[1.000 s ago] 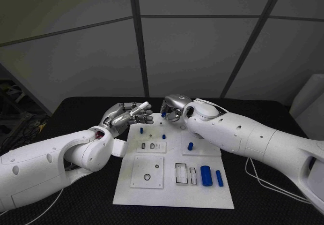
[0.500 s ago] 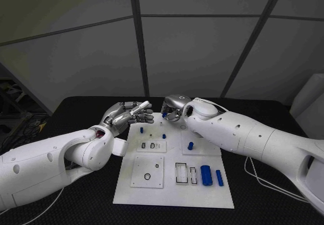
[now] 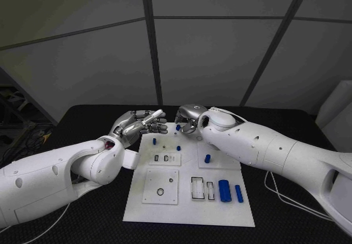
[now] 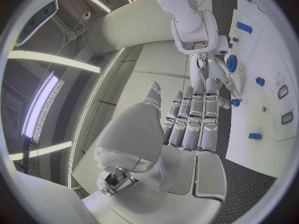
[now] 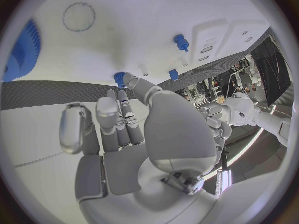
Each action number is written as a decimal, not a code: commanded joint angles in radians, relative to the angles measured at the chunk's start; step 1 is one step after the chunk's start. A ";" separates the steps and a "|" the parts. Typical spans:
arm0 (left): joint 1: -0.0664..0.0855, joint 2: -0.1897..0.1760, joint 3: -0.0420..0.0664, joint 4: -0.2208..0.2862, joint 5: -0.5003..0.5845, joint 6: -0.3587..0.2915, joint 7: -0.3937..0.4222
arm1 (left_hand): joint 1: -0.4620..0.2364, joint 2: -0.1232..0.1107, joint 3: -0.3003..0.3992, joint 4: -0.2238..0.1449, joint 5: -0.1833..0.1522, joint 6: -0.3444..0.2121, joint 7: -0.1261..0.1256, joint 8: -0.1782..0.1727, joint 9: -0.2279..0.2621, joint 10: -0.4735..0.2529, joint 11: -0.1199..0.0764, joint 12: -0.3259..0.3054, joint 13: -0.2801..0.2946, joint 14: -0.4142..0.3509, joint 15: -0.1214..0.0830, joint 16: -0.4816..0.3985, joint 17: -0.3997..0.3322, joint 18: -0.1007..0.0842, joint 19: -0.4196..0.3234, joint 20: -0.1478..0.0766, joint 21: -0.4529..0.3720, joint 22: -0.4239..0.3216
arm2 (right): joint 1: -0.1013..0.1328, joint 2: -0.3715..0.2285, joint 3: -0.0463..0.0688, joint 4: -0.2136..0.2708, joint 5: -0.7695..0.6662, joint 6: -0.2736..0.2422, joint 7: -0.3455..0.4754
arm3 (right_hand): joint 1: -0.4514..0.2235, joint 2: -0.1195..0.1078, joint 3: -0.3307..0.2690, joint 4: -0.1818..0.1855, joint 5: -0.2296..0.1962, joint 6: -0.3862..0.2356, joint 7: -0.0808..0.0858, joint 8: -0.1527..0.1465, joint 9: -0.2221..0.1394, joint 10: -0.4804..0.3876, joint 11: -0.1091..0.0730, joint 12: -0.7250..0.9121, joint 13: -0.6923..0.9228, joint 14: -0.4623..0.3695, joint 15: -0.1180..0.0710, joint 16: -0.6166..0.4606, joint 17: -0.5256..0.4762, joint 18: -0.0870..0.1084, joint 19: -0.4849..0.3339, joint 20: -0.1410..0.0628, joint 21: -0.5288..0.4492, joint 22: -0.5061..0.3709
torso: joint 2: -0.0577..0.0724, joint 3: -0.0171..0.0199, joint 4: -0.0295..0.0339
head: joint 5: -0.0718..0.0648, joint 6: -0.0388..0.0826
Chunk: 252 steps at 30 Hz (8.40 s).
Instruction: Assemble the parts on the task board
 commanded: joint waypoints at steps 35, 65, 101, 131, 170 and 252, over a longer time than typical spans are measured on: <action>0.015 -0.057 0.001 -0.079 -0.005 0.039 0.017 | 0.001 0.010 -0.008 -0.012 -0.006 0.008 0.000 -0.007 -0.002 0.010 0.001 -0.012 0.000 -0.002 0.007 -0.012 -0.001 -0.013 0.000 0.006 -0.009 -0.006 | 0.002 -0.432 0.000 0.333 0.317 0.021 -0.116 | 0.005 -0.059 -0.318 0.357 0.002 -0.016 -0.069 0.001 0.015 0.410 -0.106 0.907 0.920 0.060 -0.083 0.240 0.319 -0.049 0.177 -0.084 0.121 0.305 | -0.015 0.0043 -0.0306 | -0.006 0.016; 0.016 -0.048 0.001 -0.106 -0.005 0.058 0.007 | 0.003 0.011 -0.009 -0.015 -0.006 0.008 0.000 -0.008 -0.002 0.011 0.001 -0.015 0.000 -0.001 0.007 -0.015 -0.001 -0.013 0.000 0.006 -0.009 -0.007 | -0.002 -0.316 0.000 0.240 0.183 0.063 -0.152 | 0.068 -0.066 -0.336 0.416 0.002 -0.038 -0.057 -0.001 0.019 0.471 -0.095 1.223 1.243 0.079 -0.071 0.321 0.468 -0.054 0.191 -0.072 0.131 0.330 | -0.016 0.0048 -0.0295 | 0.001 0.002; 0.016 -0.041 0.001 -0.106 -0.005 0.053 0.006 | 0.002 0.013 -0.012 -0.018 -0.007 0.006 0.002 -0.012 -0.003 0.009 0.002 -0.020 -0.001 -0.002 0.008 -0.019 -0.001 -0.013 0.000 0.007 -0.011 -0.009 | -0.016 -0.294 0.000 0.205 0.162 0.056 -0.169 | 0.089 0.019 -0.293 0.342 0.018 0.086 -0.078 0.036 0.056 0.512 -0.111 1.321 1.338 0.081 -0.085 0.334 0.495 -0.054 0.191 -0.084 0.131 0.330 | -0.016 0.0064 -0.0304 | 0.003 -0.013; 0.016 -0.041 0.001 -0.109 -0.005 0.056 -0.004 | 0.001 0.013 -0.016 -0.021 -0.008 0.004 0.003 -0.015 -0.003 0.008 0.004 -0.024 -0.001 -0.001 0.008 -0.023 0.000 -0.013 0.000 0.007 -0.013 -0.011 | -0.017 -0.306 0.000 0.226 0.144 0.031 -0.178 | 0.036 -0.047 -0.321 0.341 0.008 -0.072 -0.048 -0.005 0.039 0.472 -0.086 1.251 1.288 0.080 -0.064 0.334 0.499 -0.054 0.191 -0.067 0.131 0.330 | -0.016 0.0074 -0.0304 | 0.001 -0.010; 0.016 -0.038 0.001 -0.114 -0.005 0.062 -0.021 | -0.001 0.013 -0.022 -0.025 -0.012 0.001 0.005 -0.020 -0.004 0.006 0.006 -0.031 -0.001 -0.001 0.010 -0.029 0.000 -0.013 -0.001 0.008 -0.015 -0.014 | -0.017 -0.283 0.000 0.214 0.138 0.062 -0.217 | 0.075 0.033 -0.265 0.327 0.033 0.059 -0.072 0.031 0.065 0.491 -0.107 1.283 1.318 0.082 -0.080 0.338 0.512 -0.054 0.191 -0.080 0.131 0.330 | -0.016 0.0073 -0.0300 | 0.002 -0.011; 0.022 -0.016 0.001 -0.116 -0.005 0.069 -0.027 | -0.001 0.014 -0.023 -0.027 -0.011 0.000 0.006 -0.021 -0.004 0.005 0.006 -0.033 -0.001 -0.001 0.010 -0.031 0.000 -0.013 -0.001 0.009 -0.016 -0.015 | -0.018 -0.049 -0.051 0.214 -0.079 -0.022 -0.230 | 0.014 0.006 -0.267 0.297 0.067 0.035 -0.066 -0.006 0.061 0.503 -0.103 1.305 1.341 0.083 -0.078 0.339 0.517 -0.054 0.191 -0.081 0.131 0.330 | -0.015 0.0090 -0.0308 | 0.027 -0.020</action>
